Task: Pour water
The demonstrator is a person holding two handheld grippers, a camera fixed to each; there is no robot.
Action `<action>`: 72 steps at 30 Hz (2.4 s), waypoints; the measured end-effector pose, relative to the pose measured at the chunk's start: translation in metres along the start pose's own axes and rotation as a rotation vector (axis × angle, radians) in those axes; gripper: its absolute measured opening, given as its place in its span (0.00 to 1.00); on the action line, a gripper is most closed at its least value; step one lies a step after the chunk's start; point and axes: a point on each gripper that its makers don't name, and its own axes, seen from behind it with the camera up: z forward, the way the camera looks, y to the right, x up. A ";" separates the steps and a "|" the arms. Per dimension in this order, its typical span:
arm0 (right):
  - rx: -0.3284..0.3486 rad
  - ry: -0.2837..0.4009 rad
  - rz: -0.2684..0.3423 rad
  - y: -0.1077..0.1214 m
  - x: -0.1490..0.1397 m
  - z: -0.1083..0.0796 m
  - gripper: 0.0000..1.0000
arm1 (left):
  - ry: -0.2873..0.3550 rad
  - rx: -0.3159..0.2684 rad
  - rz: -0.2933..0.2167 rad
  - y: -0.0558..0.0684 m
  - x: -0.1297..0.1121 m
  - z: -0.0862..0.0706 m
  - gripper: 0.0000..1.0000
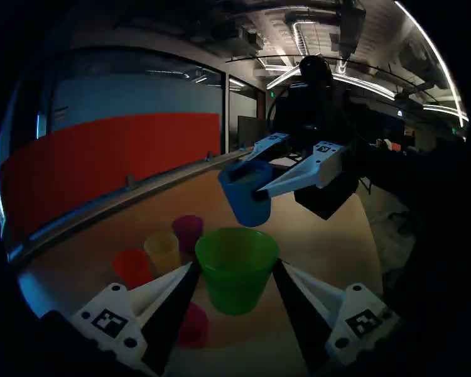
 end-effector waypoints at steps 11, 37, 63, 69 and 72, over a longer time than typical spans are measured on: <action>0.025 -0.063 0.008 0.000 -0.030 0.005 0.90 | -0.087 -0.035 0.023 0.007 -0.024 0.018 0.84; 0.067 -0.245 0.011 -0.004 -0.102 0.022 0.91 | -0.262 -0.077 0.061 0.012 -0.067 0.034 0.84; 0.052 -0.297 0.007 0.001 -0.125 0.029 0.91 | -0.330 -0.096 0.062 0.017 -0.094 0.045 0.84; 0.048 -0.298 0.006 0.002 -0.125 0.029 0.91 | -0.329 -0.108 0.059 0.020 -0.100 0.046 0.84; 0.046 -0.298 0.003 0.003 -0.124 0.030 0.91 | -0.332 -0.110 0.061 0.020 -0.102 0.045 0.84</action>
